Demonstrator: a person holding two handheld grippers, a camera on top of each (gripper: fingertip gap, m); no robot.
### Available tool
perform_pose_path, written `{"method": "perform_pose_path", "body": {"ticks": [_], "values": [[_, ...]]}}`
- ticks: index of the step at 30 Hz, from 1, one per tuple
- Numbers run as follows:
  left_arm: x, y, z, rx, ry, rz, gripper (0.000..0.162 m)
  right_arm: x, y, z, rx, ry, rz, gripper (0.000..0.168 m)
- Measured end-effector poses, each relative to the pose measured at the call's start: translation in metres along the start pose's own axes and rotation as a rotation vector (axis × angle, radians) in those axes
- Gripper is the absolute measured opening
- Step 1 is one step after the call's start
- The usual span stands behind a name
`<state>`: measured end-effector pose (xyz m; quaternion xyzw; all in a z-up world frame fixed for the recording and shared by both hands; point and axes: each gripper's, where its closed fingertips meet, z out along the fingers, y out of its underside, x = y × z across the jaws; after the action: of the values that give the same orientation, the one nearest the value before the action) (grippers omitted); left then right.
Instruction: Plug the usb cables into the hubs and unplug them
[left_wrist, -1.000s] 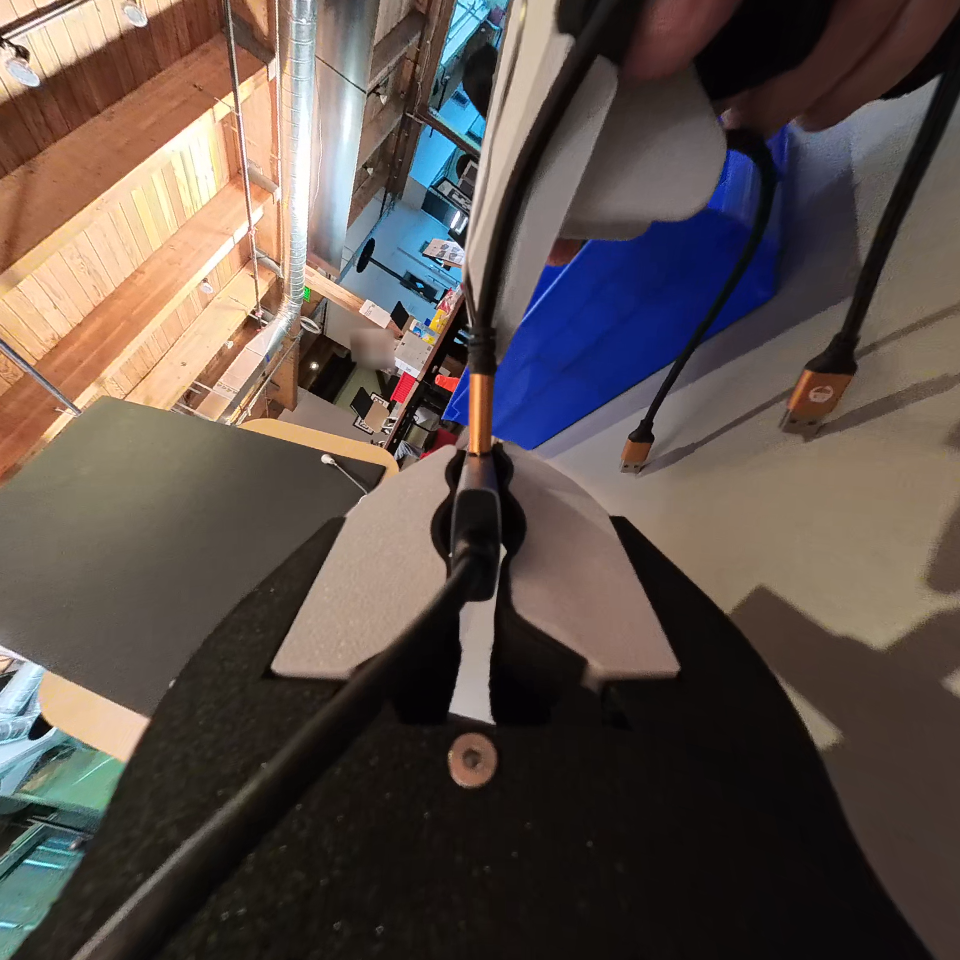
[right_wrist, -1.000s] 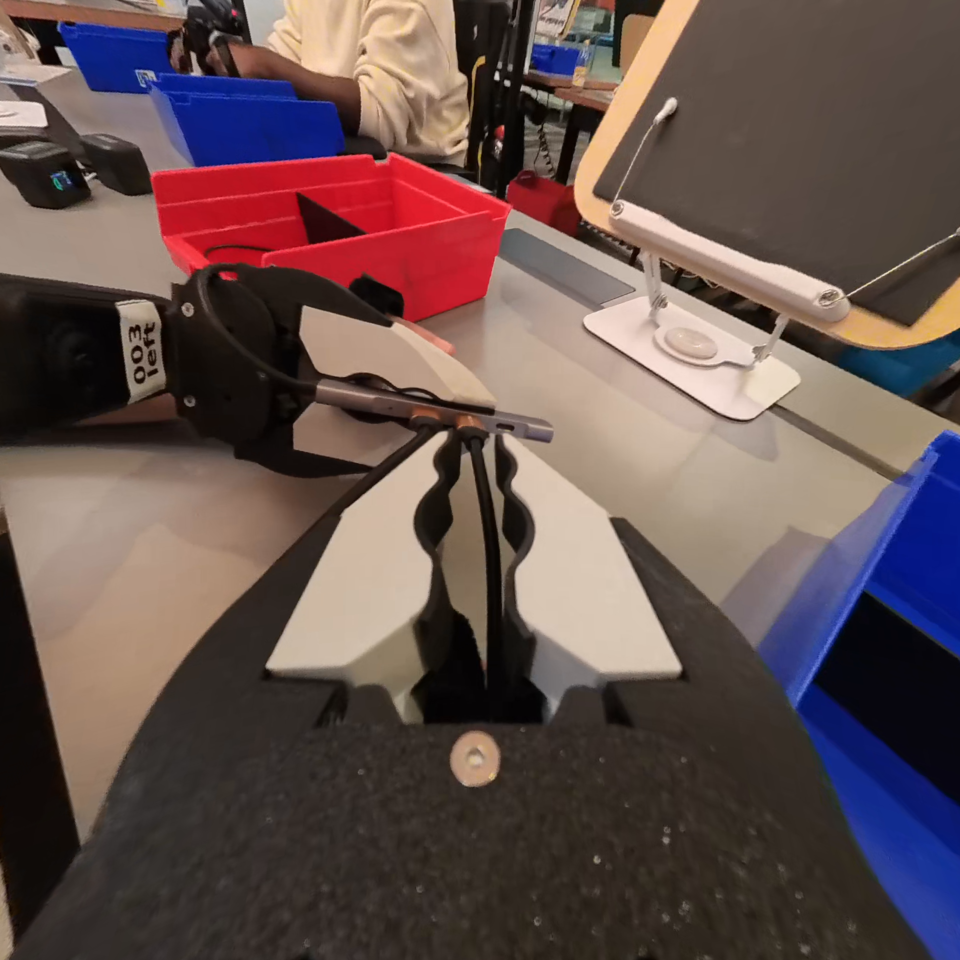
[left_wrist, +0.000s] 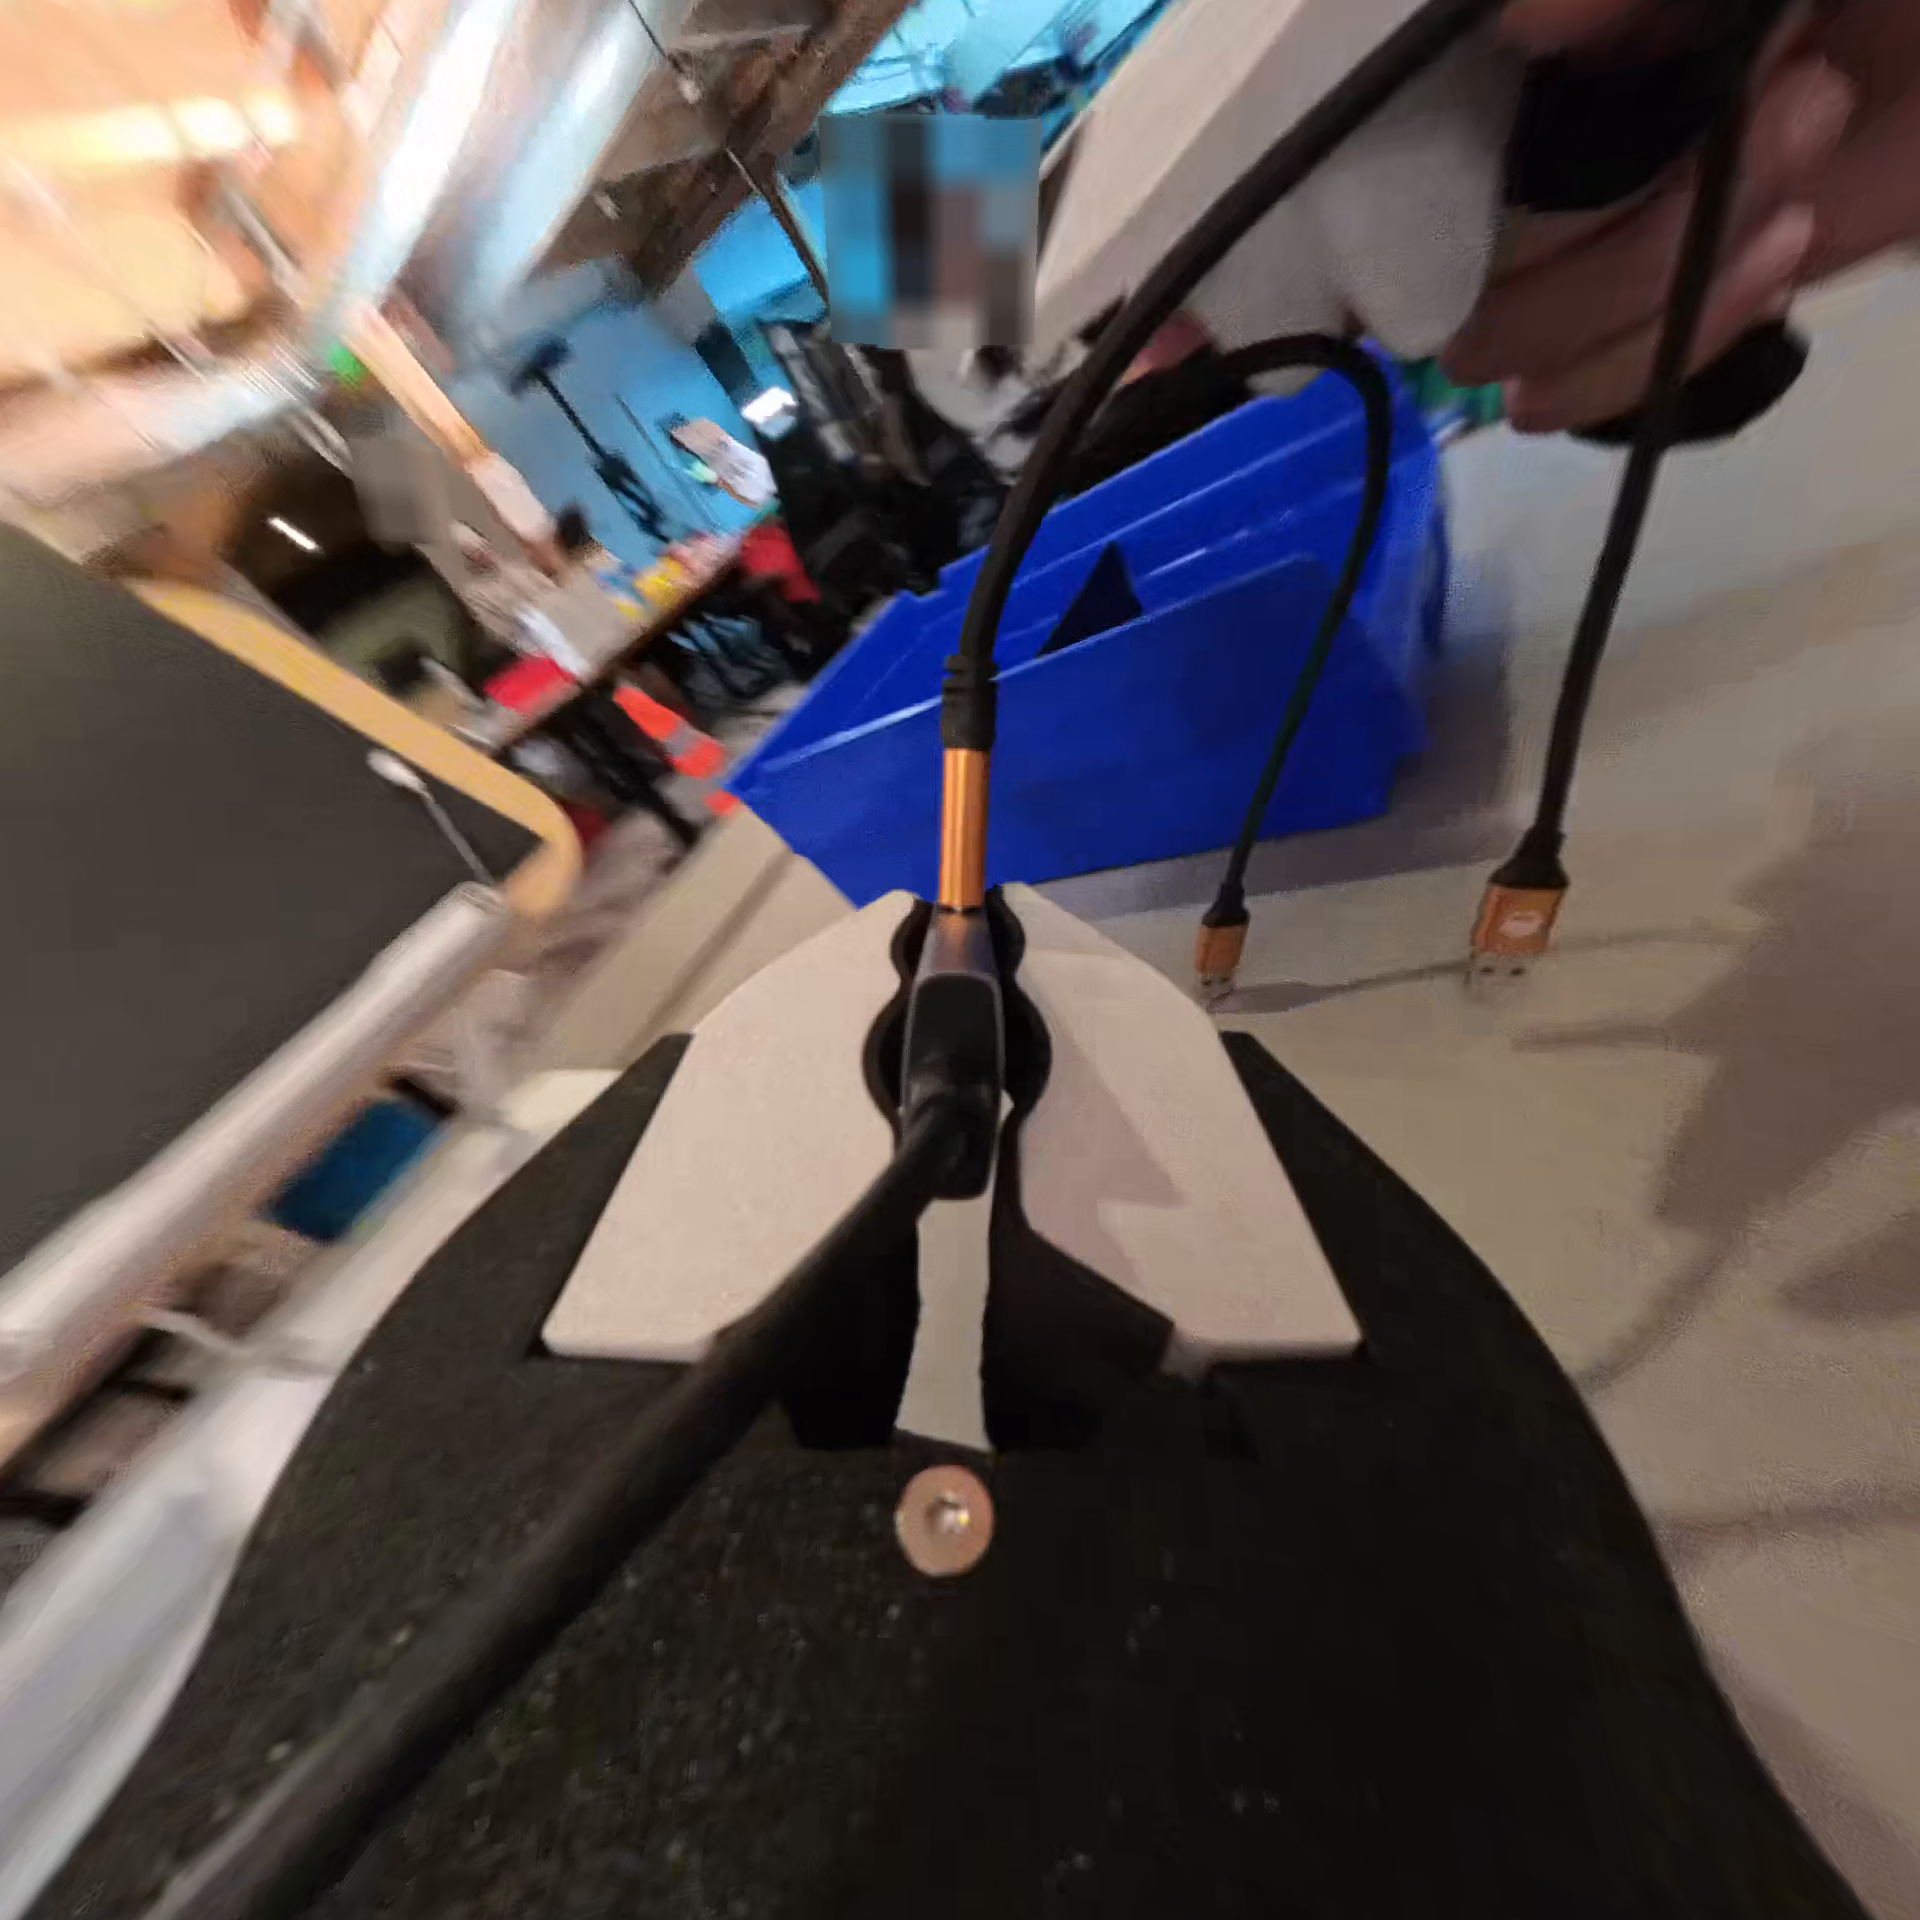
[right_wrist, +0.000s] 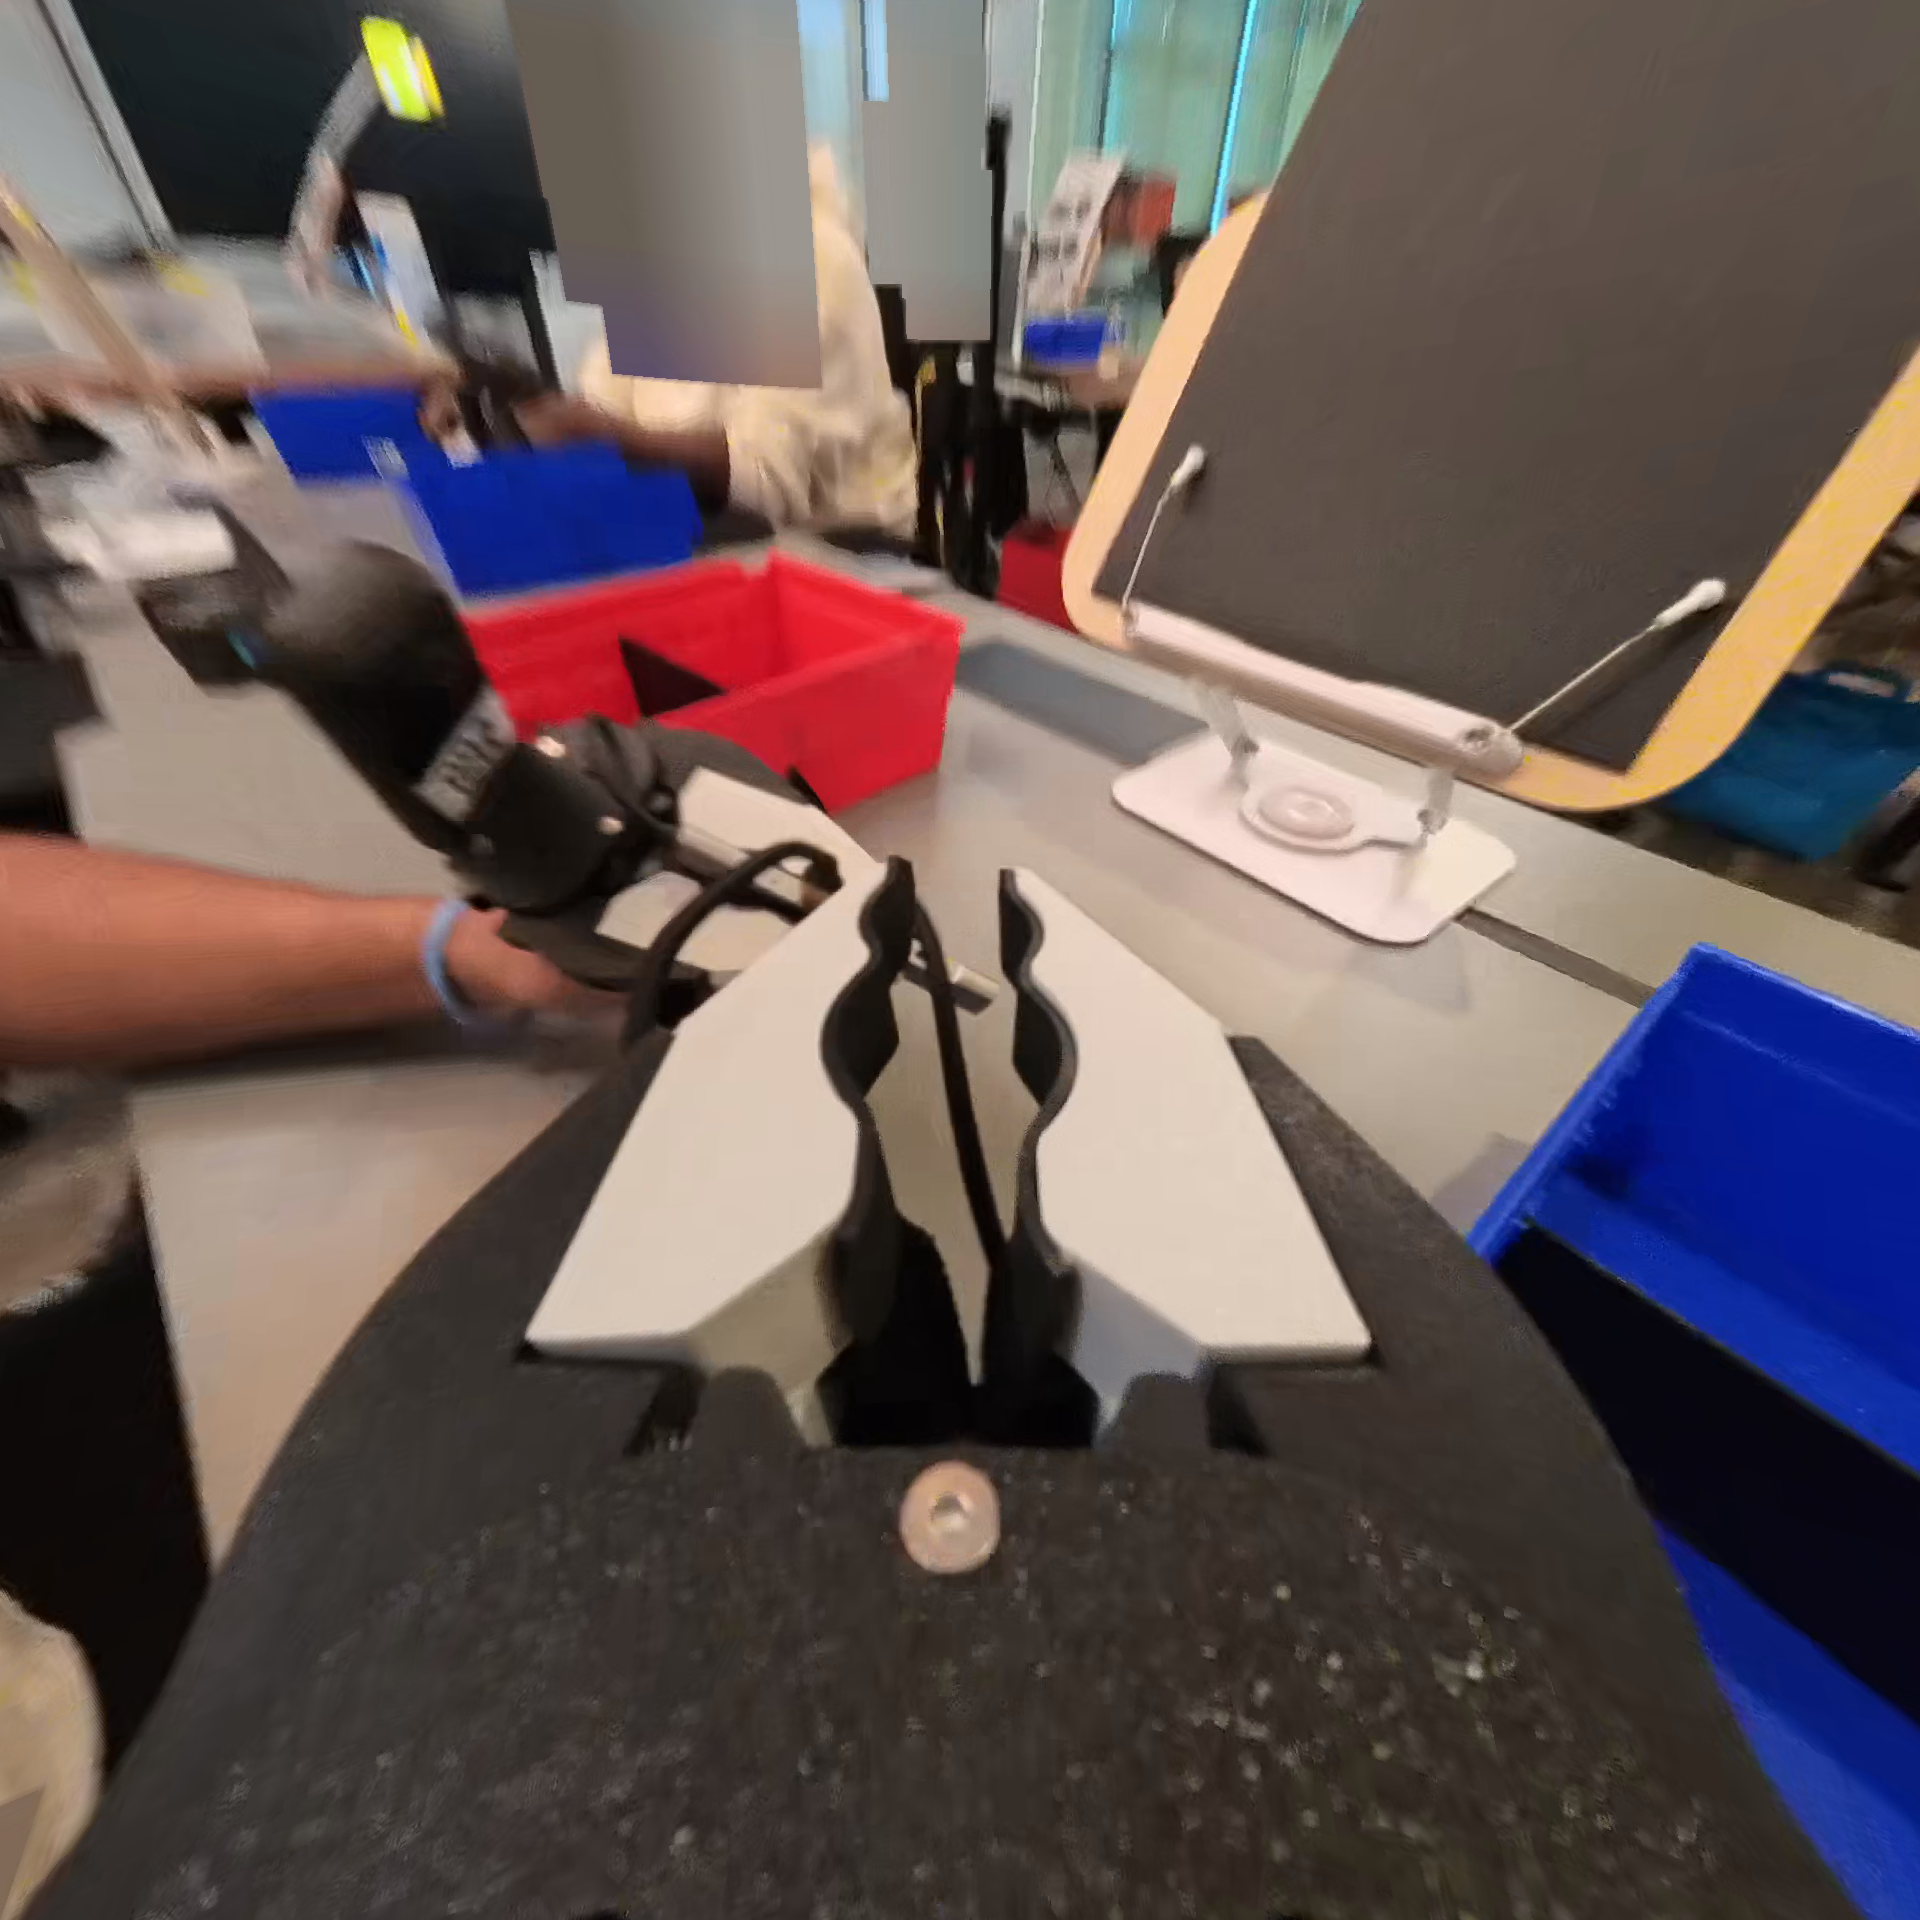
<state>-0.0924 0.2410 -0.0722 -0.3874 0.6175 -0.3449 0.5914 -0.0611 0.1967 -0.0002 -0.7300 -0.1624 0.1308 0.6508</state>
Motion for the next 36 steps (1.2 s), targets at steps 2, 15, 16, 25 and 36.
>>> {"method": "perform_pose_path", "body": {"ticks": [2, 15, 16, 25, 36], "values": [[-0.008, -0.006, -0.004, 0.064, 0.076, -0.219, 0.010, 0.000, 0.000, -0.003, 0.026, -0.069, 0.085, 0.024], [0.022, -0.053, -0.025, 0.335, 0.568, -0.756, 0.010, -0.050, 0.040, 0.033, -0.039, -0.396, 0.199, 0.010], [0.021, -0.052, -0.024, 0.338, 0.582, -0.799, 0.014, -0.049, 0.036, 0.031, -0.024, -0.386, 0.185, 0.008], [0.068, -0.044, -0.025, 0.223, 0.823, -0.731, 0.011, 0.042, -0.049, -0.034, -0.075, -0.174, -0.049, 0.009], [0.084, -0.046, -0.022, 0.188, 0.792, -0.688, 0.030, 0.160, -0.137, -0.078, -0.015, 0.107, -0.119, 0.007]]}}
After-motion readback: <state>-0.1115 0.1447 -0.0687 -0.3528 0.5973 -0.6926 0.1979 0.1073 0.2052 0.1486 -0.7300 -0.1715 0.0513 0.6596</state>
